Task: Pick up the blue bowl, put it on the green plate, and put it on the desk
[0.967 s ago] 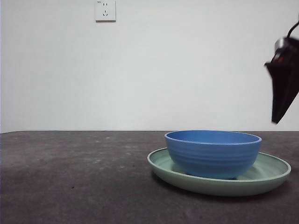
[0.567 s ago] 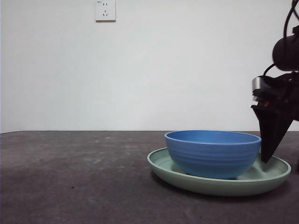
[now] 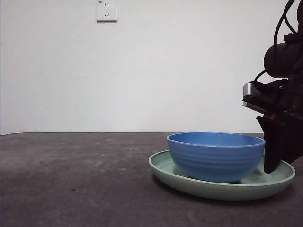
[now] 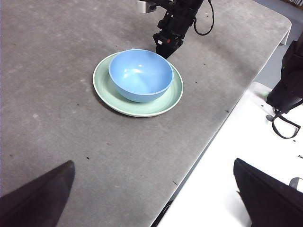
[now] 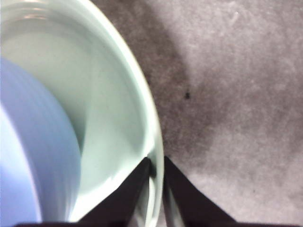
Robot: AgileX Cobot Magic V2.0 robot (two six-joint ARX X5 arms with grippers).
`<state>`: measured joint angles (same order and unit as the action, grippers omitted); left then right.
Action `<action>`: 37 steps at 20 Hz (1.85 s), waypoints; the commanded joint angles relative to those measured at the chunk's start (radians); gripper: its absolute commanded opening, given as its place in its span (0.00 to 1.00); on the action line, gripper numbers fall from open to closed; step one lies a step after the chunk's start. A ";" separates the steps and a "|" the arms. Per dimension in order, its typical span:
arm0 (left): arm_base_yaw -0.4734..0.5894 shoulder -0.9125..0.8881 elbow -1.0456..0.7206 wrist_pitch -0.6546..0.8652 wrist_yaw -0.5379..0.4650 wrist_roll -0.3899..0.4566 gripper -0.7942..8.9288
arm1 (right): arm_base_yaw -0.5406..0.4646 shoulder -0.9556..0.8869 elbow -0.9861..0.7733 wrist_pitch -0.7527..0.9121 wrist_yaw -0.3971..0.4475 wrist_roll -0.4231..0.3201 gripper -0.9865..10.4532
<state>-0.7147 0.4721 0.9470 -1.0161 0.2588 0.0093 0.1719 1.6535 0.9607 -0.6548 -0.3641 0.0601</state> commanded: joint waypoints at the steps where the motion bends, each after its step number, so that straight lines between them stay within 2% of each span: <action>1: -0.005 0.002 0.011 0.010 -0.004 -0.002 0.69 | 0.005 0.024 0.035 -0.037 0.019 -0.006 0.09; 6: -0.005 0.002 0.011 0.011 -0.004 -0.002 0.69 | 0.010 0.024 0.137 -0.132 -0.059 -0.005 0.09; 11: -0.005 0.002 0.011 0.011 -0.004 -0.002 0.69 | 0.068 0.024 0.180 -0.129 -0.132 0.054 0.09; 20: -0.005 0.002 0.011 0.014 -0.004 0.002 0.69 | 0.260 0.071 0.180 0.032 -0.134 0.203 0.09; 28: -0.005 0.002 0.011 0.005 -0.004 0.002 0.69 | 0.278 0.160 0.180 0.070 -0.133 0.217 0.10; 29: -0.005 0.002 0.011 0.002 -0.004 0.002 0.69 | 0.278 0.160 0.180 0.078 -0.134 0.220 0.12; 32: -0.005 0.002 0.011 -0.016 -0.004 0.002 0.69 | 0.277 0.159 0.180 0.082 -0.133 0.221 0.30; 37: -0.005 0.002 0.011 -0.009 -0.004 0.002 0.69 | 0.264 0.122 0.185 0.079 -0.117 0.216 0.33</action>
<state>-0.7143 0.4721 0.9470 -1.0412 0.2588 0.0093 0.4320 1.7802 1.1194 -0.5827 -0.4782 0.2707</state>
